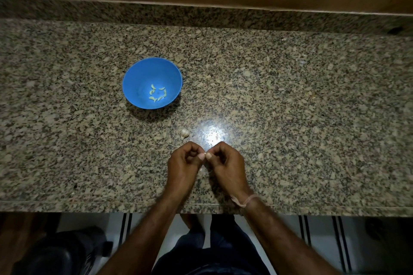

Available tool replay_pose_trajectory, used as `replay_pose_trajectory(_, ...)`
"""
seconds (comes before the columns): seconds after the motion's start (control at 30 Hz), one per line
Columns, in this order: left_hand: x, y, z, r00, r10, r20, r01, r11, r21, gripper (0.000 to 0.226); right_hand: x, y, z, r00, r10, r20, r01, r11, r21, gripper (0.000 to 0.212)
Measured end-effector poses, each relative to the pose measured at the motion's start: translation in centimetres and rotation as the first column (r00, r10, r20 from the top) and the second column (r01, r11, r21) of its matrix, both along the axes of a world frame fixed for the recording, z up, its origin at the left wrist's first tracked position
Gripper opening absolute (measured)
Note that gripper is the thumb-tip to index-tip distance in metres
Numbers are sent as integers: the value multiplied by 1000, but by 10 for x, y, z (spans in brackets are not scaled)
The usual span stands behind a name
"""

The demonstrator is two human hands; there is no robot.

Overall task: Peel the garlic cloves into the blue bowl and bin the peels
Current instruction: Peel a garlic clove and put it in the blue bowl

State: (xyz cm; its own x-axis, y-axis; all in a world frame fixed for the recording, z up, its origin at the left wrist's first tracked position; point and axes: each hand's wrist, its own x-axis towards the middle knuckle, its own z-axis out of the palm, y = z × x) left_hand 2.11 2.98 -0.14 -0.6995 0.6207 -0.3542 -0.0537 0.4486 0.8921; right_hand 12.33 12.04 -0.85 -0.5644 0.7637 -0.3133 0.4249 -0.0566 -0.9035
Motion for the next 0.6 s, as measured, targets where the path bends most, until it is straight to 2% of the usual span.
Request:
replay_pose_trajectory(0.1,3,3,-1,994,-36,-99,35,999,-19,16,2,0,-1,1000,-22,-17,22,999,-24,9)
replay_pose_trajectory(0.2,7,6,0,986,-43,-164,36,998,-43,15,5,0,-2,1000,-8,-4,8,995,98,12)
replay_pose_trajectory(0.27,7,8,3,995,-4,-104,-3,998,-62,13,4,3,1,1000,0,5,0,995,97,12)
replay_pose_trajectory(0.4,5,12,10,966,91,242,-82,995,-48,18,5,8,5,1000,27,-2,-27,982,188,13)
replay_pose_trajectory(0.43,4,12,11,970,96,222,-87,995,-50,19,5,9,5,999,31,9,-32,987,155,13)
replay_pose_trajectory(0.47,4,12,12,993,73,89,-67,996,-62,18,4,11,6,1000,18,23,-19,999,51,12)
replay_pose_trajectory(0.5,5,12,14,994,24,-102,-32,996,-79,17,3,12,7,1000,-18,23,20,992,-121,13)
replay_pose_trajectory(0.53,7,11,18,962,-19,-273,-6,996,-89,19,1,12,11,996,-90,12,89,927,-365,15)
replay_pose_trajectory(0.57,8,11,20,923,-40,-382,8,996,-84,21,0,12,15,988,-151,15,133,818,-560,16)
replay_pose_trajectory(0.6,9,11,21,907,-44,-420,13,997,-77,22,-1,12,19,982,-188,25,159,748,-644,16)
